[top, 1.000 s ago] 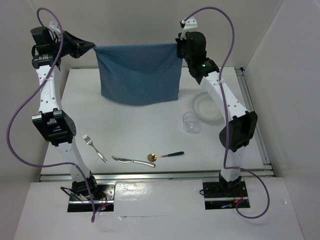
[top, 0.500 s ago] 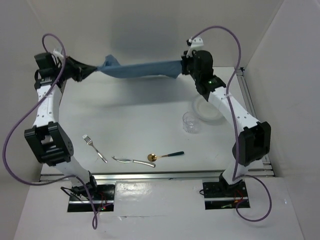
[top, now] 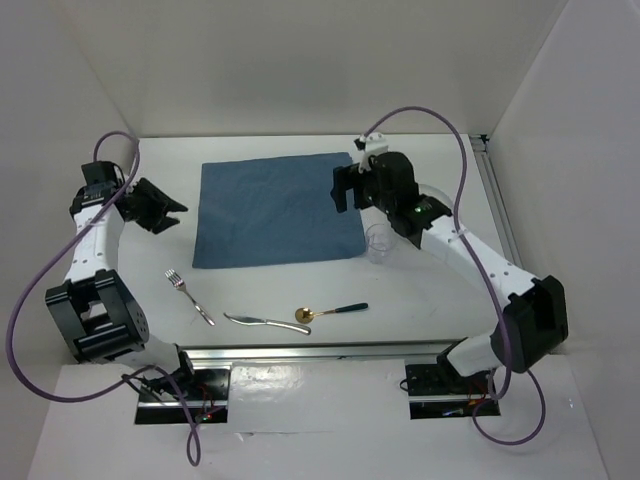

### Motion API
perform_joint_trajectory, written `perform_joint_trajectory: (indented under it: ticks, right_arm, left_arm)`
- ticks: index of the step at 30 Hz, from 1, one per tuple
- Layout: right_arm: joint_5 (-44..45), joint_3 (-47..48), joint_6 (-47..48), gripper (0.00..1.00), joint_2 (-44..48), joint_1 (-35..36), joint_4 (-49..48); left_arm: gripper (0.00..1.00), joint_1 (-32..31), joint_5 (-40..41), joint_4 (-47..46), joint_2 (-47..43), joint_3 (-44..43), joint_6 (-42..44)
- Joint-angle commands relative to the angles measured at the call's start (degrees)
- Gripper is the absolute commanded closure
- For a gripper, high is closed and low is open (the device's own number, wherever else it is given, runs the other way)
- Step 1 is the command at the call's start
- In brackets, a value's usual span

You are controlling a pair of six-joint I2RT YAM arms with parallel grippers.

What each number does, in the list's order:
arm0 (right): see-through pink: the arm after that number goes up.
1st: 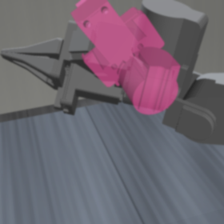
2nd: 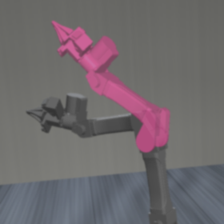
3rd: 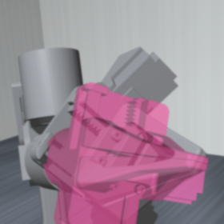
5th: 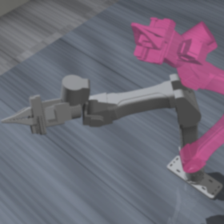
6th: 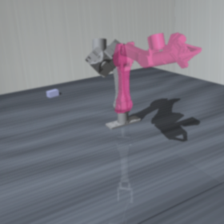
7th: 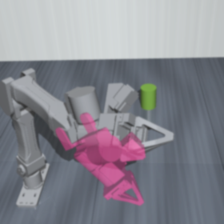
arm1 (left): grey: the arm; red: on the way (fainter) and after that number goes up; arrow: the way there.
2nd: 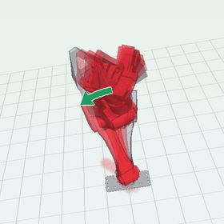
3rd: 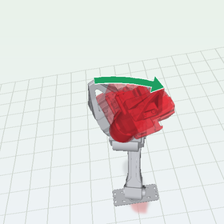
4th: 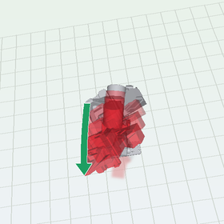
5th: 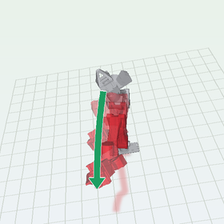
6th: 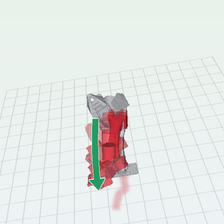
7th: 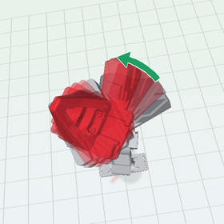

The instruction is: Set the dinner table for one person

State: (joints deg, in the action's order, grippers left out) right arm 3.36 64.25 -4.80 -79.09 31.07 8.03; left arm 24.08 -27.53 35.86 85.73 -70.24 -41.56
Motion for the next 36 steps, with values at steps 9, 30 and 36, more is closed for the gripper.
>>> perform_joint_trajectory:
  ticks: [9, 30, 36]
  right_arm:
    - [-11.6, 21.2, -10.0, 1.0, -25.0, -0.3, 6.7]
    - [-5.3, 7.2, -19.1, 1.0, -35.2, -3.0, 7.1]
    - [-4.7, 0.5, -20.9, 1.0, -30.9, -3.0, 5.9]
  left_arm:
    - [1.0, -16.7, 14.0, 1.5, 16.8, -11.7, 8.8]
    - [1.0, -19.2, 12.7, -1.1, 34.4, -11.9, 8.2]
    - [1.0, -20.4, 13.8, -2.3, 32.7, -9.0, 7.1]
